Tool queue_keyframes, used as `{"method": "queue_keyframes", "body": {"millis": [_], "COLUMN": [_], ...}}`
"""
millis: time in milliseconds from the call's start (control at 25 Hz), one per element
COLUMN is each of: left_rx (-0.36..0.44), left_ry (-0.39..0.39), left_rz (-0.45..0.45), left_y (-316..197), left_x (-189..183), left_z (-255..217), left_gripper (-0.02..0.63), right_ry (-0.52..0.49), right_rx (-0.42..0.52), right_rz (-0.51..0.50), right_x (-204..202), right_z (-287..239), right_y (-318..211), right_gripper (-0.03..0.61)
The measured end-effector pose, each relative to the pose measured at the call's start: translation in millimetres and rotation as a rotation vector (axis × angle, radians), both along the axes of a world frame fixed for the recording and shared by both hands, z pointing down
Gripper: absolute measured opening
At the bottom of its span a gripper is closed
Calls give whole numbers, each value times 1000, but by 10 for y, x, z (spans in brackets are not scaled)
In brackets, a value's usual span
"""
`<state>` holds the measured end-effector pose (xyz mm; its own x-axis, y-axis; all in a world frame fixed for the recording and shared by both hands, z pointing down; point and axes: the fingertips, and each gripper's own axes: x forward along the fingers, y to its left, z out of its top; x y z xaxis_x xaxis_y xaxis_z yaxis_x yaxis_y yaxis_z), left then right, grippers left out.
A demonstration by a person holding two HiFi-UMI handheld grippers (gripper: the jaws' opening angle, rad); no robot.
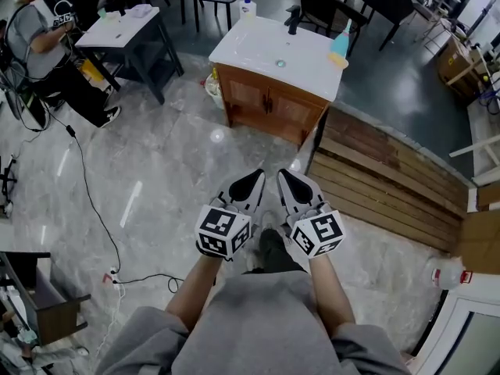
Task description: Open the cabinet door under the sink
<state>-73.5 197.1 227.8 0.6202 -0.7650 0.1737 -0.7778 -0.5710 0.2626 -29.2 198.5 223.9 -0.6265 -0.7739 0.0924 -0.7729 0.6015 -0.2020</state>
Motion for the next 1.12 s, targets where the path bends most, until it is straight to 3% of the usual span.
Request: {"method": "queue_keyframes", "body": {"millis": [560,1120], "left_rx": [-48,-69], "left_ry": [-22,-60], "left_rz": [-20,-64], "left_y": [-1128,-1919], "left_x": [170,388], "left_z": [101,197], "left_gripper": [8,8], "right_ry": [-32,-68], "right_rx": [-50,-89], "right_rz": [-26,-48], "right_x": [141,419], "right_z": [103,228], "right_y": [-1203,-2003], "right_gripper": [9,9]}}
